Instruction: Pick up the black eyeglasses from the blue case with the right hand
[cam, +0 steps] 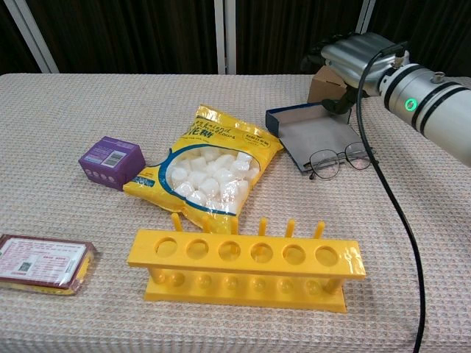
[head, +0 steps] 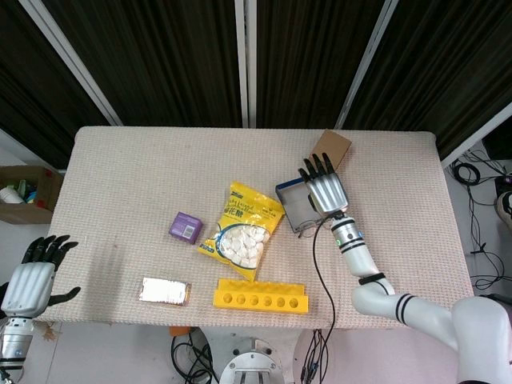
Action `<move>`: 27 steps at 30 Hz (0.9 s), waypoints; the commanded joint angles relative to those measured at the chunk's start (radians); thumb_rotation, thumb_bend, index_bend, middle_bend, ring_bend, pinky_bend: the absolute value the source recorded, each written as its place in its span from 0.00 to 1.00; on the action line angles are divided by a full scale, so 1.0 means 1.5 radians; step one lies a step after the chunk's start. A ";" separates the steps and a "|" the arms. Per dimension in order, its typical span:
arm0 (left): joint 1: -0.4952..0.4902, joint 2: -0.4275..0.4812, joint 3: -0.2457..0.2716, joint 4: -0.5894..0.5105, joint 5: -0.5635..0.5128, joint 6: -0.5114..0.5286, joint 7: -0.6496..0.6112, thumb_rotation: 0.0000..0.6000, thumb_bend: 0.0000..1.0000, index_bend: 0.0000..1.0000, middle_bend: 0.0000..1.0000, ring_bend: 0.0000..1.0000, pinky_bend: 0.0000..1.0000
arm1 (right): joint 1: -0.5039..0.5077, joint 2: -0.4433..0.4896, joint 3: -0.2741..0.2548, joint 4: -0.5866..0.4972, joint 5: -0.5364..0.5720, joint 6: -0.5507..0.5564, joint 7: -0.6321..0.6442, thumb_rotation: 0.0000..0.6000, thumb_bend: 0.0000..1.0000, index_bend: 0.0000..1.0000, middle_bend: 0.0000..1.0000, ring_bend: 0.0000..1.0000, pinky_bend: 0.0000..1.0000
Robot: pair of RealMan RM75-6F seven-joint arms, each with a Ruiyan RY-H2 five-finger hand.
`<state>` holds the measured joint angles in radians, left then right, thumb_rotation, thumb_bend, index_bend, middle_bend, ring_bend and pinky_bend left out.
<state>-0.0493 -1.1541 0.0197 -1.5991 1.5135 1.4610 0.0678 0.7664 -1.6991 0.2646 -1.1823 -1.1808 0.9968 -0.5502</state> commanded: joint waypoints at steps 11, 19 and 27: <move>0.002 -0.001 0.002 -0.007 0.003 0.004 0.008 1.00 0.03 0.20 0.12 0.08 0.10 | -0.062 0.057 -0.105 -0.038 -0.051 -0.029 0.075 1.00 0.34 0.40 0.18 0.00 0.00; 0.004 0.000 0.002 -0.009 -0.002 0.002 0.009 1.00 0.03 0.20 0.12 0.08 0.10 | -0.053 0.026 -0.103 0.013 -0.072 -0.032 0.117 1.00 0.36 0.44 0.21 0.00 0.00; 0.005 0.001 0.001 -0.008 -0.003 0.002 0.009 1.00 0.03 0.20 0.12 0.08 0.10 | -0.047 0.004 -0.105 0.049 -0.088 -0.033 0.138 1.00 0.36 0.50 0.24 0.00 0.00</move>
<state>-0.0424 -1.1524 0.0209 -1.6116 1.5089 1.4644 0.0818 0.6954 -1.6902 0.1069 -1.1110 -1.3102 0.9464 -0.3462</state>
